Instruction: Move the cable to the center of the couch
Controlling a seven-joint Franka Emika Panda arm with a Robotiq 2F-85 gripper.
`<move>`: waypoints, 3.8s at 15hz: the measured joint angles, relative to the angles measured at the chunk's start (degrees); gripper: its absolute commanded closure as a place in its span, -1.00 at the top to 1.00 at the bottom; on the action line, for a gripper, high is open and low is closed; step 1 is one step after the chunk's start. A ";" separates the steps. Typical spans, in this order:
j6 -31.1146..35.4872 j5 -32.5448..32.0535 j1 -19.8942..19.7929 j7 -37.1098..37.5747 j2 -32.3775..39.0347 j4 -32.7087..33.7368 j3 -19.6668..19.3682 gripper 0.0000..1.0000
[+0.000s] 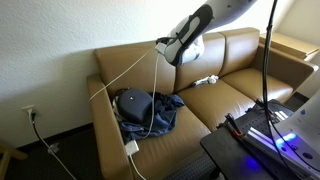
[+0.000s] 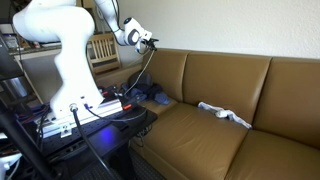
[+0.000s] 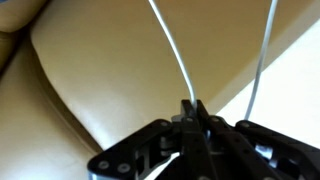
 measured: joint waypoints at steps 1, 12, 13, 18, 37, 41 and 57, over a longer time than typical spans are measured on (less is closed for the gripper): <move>-0.02 2.24 1.29 0.55 -1.52 -2.49 -2.31 -0.91; -0.54 8.32 1.79 1.75 -4.00 -9.84 -10.82 -0.98; -0.59 8.91 0.90 1.91 -3.08 -10.15 -12.86 -0.98; -1.15 12.61 -3.65 2.00 -0.98 -13.95 -23.05 -0.91; -15.31 22.64 -18.96 11.93 19.54 -8.17 -44.08 -0.98; -24.59 23.34 -17.59 23.02 29.40 -3.76 -47.01 -0.98; -10.37 30.31 2.66 34.31 9.56 -2.96 -17.23 -0.98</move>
